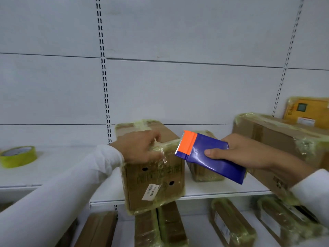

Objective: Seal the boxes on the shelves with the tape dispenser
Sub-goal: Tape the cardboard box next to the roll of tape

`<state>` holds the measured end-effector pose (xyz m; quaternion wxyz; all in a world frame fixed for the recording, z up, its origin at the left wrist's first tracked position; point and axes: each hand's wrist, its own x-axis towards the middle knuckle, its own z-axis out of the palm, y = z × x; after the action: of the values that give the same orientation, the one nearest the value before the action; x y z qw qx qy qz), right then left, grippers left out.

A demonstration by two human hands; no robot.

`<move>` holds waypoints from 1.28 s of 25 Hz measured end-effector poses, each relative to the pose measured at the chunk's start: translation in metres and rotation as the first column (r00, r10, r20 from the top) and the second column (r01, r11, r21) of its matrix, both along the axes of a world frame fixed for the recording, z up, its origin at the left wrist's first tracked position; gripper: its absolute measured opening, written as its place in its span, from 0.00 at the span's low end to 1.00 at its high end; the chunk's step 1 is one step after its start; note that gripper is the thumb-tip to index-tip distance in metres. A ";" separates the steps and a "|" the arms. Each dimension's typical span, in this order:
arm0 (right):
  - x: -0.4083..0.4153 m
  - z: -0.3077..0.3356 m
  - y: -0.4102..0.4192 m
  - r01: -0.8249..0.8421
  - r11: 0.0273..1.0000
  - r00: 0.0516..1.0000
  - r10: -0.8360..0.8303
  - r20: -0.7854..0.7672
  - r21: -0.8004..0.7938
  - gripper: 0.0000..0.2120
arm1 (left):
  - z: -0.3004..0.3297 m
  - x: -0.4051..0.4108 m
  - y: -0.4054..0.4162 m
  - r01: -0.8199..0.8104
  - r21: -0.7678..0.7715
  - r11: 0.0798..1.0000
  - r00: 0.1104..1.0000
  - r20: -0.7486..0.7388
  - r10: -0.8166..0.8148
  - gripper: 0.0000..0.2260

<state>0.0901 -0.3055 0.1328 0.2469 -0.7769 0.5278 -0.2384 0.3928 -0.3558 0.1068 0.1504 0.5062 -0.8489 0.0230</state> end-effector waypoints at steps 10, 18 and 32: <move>-0.006 -0.011 -0.005 -0.070 0.997 0.996 0.069 0.055 0.016 0.15 | -0.025 -0.018 -0.021 -0.138 -0.279 0.951 0.940 0.265 0.214 0.32; -0.004 -0.010 -0.010 -0.136 0.991 0.989 0.136 0.058 -0.004 0.15 | -0.023 0.010 -0.016 -0.058 -0.295 0.954 0.962 0.237 0.132 0.53; 0.059 0.000 -0.034 -0.285 0.955 0.956 0.278 -0.090 -0.084 0.32 | -0.012 0.042 0.036 0.007 -0.147 0.989 0.856 -0.511 -0.082 0.13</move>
<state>0.1491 -0.3397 0.1327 0.2201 -0.8638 0.4088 -0.1956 0.4353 -0.3199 0.0946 0.4076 0.4624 -0.7853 -0.0573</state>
